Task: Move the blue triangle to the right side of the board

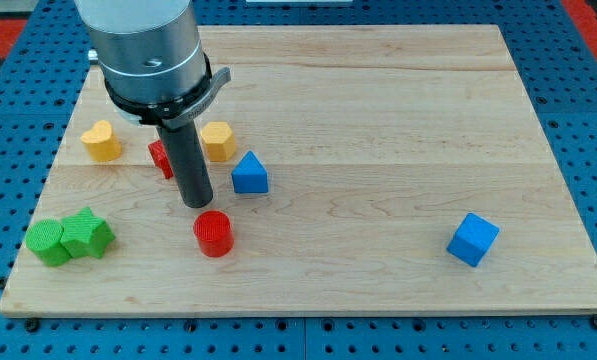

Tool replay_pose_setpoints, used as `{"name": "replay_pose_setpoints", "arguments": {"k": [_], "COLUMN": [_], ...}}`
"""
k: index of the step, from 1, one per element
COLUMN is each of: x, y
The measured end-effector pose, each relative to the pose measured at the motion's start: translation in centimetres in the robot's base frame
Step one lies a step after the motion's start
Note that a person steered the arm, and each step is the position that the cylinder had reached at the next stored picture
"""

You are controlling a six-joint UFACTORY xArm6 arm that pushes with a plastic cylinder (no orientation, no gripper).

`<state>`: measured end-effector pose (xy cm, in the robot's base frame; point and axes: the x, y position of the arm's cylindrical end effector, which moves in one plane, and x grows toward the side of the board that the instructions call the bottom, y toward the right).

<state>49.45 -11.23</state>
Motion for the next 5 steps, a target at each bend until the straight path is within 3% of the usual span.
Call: {"name": "replay_pose_setpoints", "arguments": {"k": [3, 5], "x": [-0.8, -3.4], "y": [-6.6, 4.7]}}
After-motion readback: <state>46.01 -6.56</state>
